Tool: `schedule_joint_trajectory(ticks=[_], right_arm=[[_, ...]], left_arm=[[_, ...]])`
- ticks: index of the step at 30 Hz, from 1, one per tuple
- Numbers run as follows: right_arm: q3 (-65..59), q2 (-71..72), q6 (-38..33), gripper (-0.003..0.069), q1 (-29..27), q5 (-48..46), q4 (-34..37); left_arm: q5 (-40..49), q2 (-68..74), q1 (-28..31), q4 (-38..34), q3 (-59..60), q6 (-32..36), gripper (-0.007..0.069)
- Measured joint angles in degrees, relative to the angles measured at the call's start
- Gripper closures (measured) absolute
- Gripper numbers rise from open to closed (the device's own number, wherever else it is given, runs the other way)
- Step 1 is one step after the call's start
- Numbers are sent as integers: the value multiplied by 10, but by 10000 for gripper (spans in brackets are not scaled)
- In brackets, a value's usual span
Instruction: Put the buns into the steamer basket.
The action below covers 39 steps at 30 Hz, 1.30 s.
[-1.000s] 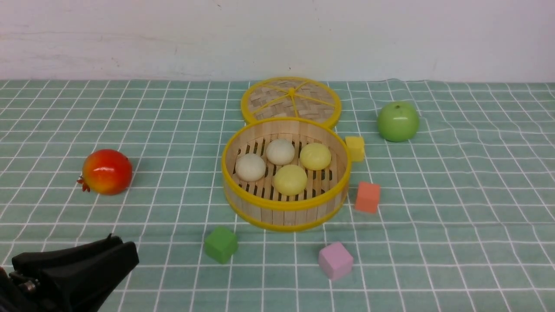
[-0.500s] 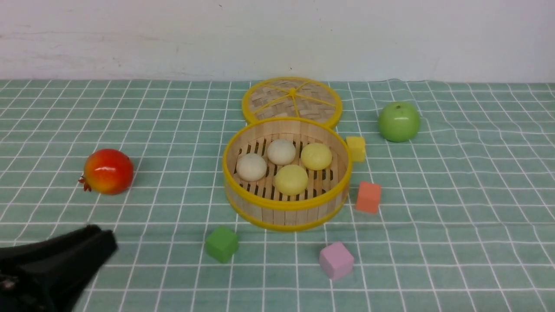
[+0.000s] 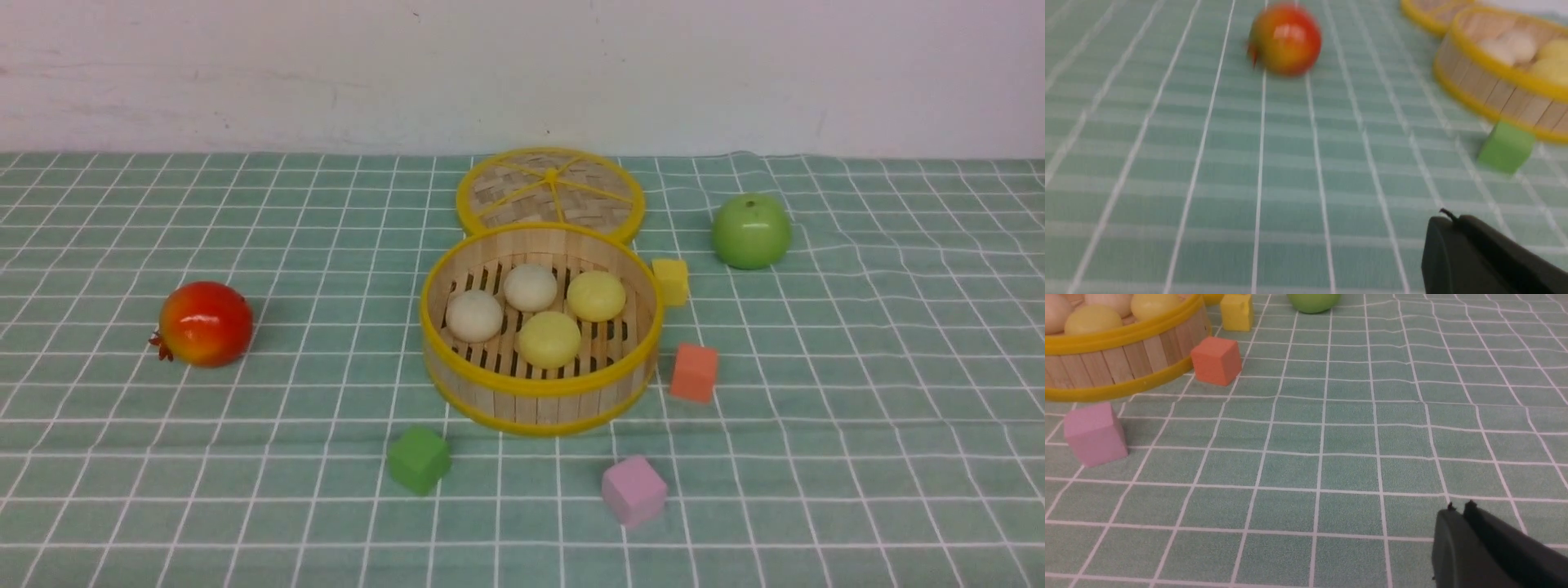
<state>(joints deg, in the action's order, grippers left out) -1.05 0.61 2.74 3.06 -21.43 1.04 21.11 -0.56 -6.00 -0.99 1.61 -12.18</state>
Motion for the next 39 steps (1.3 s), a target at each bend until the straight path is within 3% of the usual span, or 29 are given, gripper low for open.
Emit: schedule_joint_trajectory(ticks=[39], right_arm=[[0, 0, 0, 594, 0, 0, -1]], left_arm=[[5, 0, 0, 0, 2, -19, 638]])
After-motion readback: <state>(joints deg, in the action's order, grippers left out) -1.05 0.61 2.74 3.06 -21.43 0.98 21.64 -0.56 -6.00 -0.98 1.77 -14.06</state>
